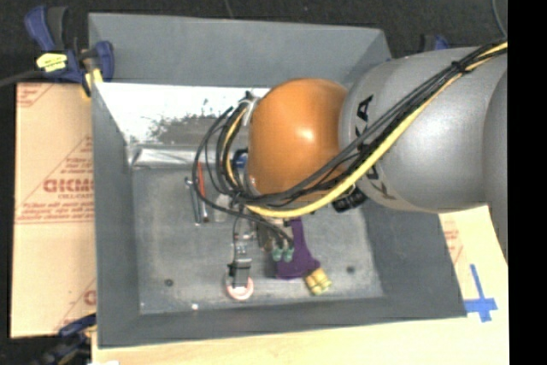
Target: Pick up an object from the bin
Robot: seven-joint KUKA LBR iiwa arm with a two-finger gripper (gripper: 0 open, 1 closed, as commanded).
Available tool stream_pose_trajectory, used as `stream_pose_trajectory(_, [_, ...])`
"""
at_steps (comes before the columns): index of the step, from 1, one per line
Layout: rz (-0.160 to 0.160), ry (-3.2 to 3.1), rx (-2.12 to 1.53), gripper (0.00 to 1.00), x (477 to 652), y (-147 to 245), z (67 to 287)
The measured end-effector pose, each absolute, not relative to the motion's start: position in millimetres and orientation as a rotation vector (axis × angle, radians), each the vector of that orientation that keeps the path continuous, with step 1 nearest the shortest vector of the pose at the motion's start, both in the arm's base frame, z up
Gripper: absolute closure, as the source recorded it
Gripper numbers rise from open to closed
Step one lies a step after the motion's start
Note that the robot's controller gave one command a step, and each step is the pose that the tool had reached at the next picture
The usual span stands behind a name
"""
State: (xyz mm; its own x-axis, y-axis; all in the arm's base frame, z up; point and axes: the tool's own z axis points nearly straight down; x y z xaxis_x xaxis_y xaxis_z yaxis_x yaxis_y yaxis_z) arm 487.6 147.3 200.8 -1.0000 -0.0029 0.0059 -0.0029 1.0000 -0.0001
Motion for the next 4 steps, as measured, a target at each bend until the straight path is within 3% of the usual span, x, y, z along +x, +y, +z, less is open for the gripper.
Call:
stream_pose_trajectory(1, [-0.002, -3.143, -0.002, 0.0, 489.6, 146.6, 204.4])
stream_pose_trajectory(2, [-0.004, -3.139, -0.217, 0.0, 516.1, 69.4, 128.0])
stream_pose_trajectory(3, [-0.006, -3.146, 0.171, 0.0, 527.7, 24.4, 149.9])
stream_pose_trajectory(4, [-0.009, -3.151, 0.06, 0.0, 560.2, -33.7, 143.6])
